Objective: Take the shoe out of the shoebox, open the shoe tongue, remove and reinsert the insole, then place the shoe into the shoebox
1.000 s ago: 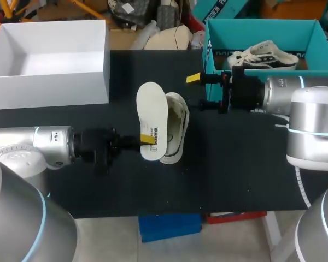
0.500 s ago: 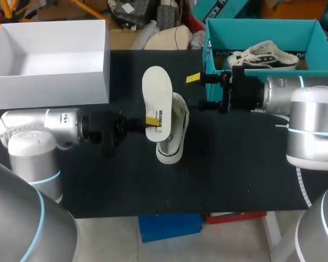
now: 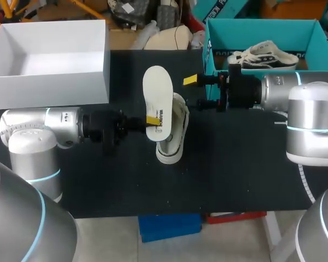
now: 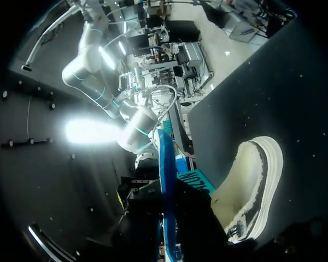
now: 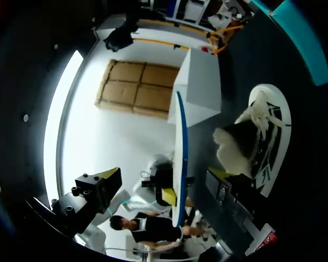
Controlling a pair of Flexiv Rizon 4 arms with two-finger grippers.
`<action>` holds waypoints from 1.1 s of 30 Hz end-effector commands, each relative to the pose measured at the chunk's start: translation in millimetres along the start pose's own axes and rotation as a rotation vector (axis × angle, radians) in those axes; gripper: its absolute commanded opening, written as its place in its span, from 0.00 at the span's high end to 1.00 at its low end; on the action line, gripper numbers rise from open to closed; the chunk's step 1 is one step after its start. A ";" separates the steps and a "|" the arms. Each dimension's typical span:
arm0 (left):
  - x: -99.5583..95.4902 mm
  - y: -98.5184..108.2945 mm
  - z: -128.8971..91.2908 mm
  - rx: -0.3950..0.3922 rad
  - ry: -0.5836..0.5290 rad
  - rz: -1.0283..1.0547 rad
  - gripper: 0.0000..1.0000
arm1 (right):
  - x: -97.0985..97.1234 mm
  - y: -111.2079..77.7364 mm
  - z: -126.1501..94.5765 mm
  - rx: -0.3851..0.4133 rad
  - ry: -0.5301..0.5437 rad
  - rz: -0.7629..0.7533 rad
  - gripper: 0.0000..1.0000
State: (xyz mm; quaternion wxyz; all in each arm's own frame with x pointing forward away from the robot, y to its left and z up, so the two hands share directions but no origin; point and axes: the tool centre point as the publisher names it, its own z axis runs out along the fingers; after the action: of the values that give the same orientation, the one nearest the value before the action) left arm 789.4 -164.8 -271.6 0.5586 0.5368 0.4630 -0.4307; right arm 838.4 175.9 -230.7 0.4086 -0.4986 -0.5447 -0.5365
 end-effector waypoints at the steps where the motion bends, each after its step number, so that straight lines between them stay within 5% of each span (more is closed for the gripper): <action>1: -0.5 -1.2 0.9 -0.005 0.004 0.003 1.00 | -13.2 9.4 14.9 0.082 0.007 -0.012 0.00; 12: -0.5 -1.2 0.9 -0.005 0.004 0.003 1.00 | -18.8 6.2 40.9 0.159 0.024 -0.007 0.00; 16: -0.5 -1.2 0.9 -0.005 0.004 0.003 1.00 | -16.7 5.8 45.5 0.189 0.023 -0.016 0.19; 18: -0.5 -1.2 0.9 -0.005 0.004 0.003 1.00 | -16.5 4.5 47.2 0.201 0.012 -0.008 0.45; 33: -0.5 -1.2 0.9 -0.005 0.004 0.003 1.00 | -16.6 -9.3 56.9 0.214 -0.032 0.022 0.51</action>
State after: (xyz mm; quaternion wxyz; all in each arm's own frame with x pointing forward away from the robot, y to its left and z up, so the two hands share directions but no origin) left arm 789.4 -165.1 -271.4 0.5587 0.5368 0.4631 -0.4305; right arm 840.3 227.3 -251.2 0.4590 -0.4635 -0.6029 -0.4595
